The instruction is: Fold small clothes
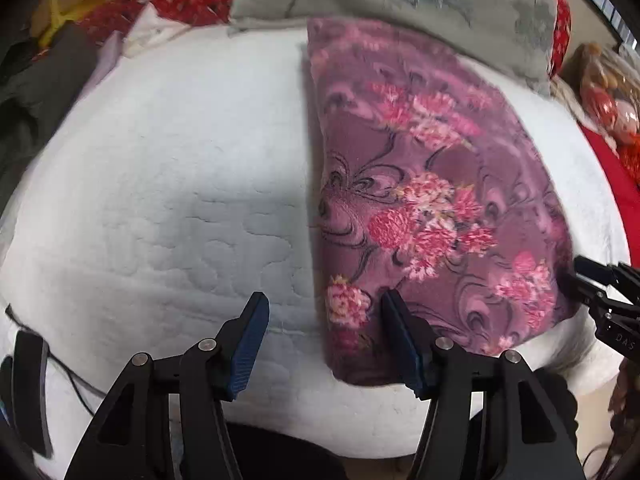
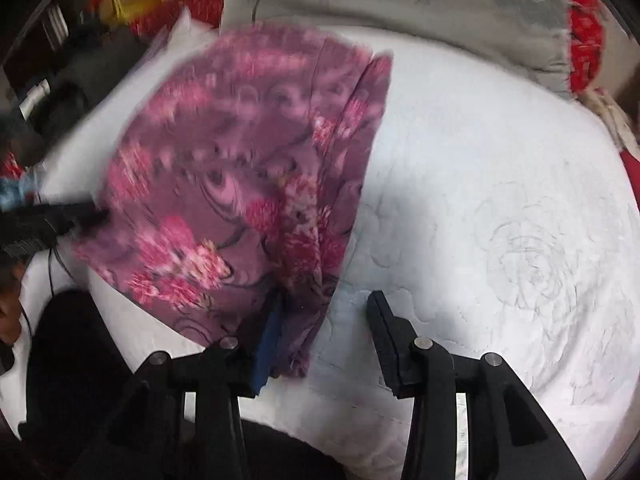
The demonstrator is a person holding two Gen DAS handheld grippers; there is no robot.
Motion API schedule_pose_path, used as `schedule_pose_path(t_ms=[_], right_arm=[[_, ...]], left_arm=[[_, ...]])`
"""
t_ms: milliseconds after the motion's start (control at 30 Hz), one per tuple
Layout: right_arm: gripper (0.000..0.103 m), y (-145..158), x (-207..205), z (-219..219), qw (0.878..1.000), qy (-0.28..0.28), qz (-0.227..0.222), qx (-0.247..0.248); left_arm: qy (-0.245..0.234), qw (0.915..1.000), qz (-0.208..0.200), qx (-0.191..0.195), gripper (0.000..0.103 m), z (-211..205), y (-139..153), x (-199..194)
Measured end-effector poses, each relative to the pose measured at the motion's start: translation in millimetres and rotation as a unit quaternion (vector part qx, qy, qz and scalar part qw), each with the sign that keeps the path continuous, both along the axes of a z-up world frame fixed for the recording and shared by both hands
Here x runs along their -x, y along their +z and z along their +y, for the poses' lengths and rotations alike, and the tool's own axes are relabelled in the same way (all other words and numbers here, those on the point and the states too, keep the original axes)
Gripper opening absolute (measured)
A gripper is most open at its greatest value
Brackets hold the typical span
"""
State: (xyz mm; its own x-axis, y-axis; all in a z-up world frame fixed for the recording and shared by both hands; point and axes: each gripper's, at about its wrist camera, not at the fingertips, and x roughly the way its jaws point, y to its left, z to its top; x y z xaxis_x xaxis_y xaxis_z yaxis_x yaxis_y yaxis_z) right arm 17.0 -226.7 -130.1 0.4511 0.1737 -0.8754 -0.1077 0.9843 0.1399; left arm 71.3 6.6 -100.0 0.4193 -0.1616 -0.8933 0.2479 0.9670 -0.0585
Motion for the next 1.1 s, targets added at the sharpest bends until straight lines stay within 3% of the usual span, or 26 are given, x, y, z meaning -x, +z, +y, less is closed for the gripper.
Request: schedule_pose_path(t_ms=[167,233,433,633,900,1100], right_arm=[[0.055,27.5,19.8,5.0,0.998,-0.041,0.007,0.05],[0.079,38.3,31.8,12.7,0.996,-0.043,0.003,0.082],[0.096,64.4,73.1,22.3,0.991,-0.055,-0.042,0.116],[0.102,74.4,85.5,26.0,0.99,-0.069,-0.062,0.108],[0.102,91.1,102.4,29.5,0.985,-0.088,-0.098,0.112],[0.102,98.4,108.0,29.6,0.983,-0.097,-0.115,0.11]], left_arm=[[-0.006,0.9996,-0.028,-0.005,0.058,2.2,26.2,34.4],[-0.002,0.9993,-0.037,-0.009,0.059,3.8,31.2,50.9],[0.006,0.9978,-0.058,-0.033,0.064,3.5,38.1,87.1],[0.016,0.9945,-0.093,-0.047,0.077,0.5,44.6,107.5],[0.016,0.99,-0.119,-0.075,0.079,-13.0,49.4,128.8],[0.009,0.9904,-0.117,-0.073,0.079,-14.2,52.6,131.8]])
